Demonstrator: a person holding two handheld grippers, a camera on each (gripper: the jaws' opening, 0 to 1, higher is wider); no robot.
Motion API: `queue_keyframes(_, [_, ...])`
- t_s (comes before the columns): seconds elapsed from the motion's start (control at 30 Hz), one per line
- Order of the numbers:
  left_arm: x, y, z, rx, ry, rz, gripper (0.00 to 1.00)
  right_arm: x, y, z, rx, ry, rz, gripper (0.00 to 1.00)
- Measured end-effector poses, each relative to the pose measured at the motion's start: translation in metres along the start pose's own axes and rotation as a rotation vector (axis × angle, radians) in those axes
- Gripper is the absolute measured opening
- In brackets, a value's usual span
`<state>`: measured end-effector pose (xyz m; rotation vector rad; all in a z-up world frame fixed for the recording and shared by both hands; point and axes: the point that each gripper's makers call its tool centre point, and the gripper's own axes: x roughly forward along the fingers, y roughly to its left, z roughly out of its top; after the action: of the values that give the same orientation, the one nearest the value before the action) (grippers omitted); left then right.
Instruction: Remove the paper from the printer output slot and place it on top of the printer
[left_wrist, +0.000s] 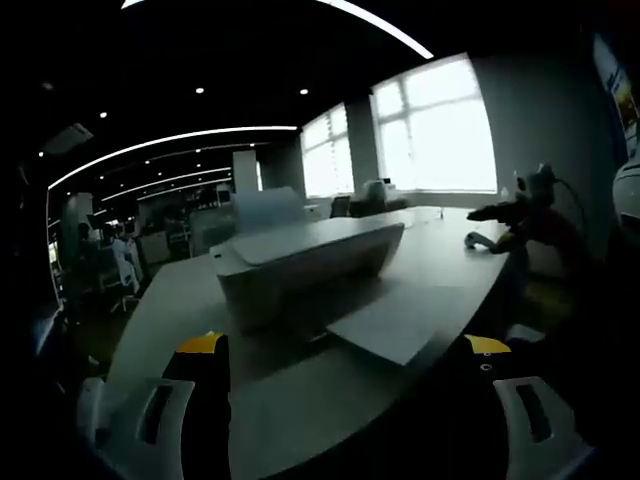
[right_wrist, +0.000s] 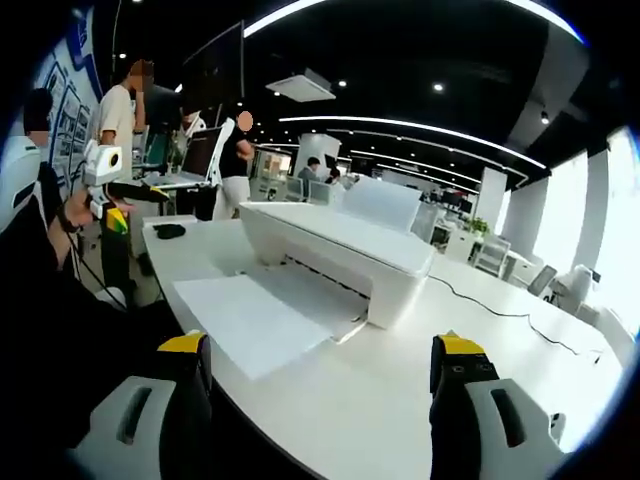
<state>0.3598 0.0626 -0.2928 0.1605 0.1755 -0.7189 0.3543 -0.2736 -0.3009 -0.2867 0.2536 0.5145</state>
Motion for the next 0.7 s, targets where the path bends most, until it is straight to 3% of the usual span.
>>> queue_keyframes(0.7, [0.002,-0.0072,0.0023,0.026,-0.012,-0.02,0.97,-0.0014,-0.0012,-0.0017,-0.005,0.005,-0.005,0.85])
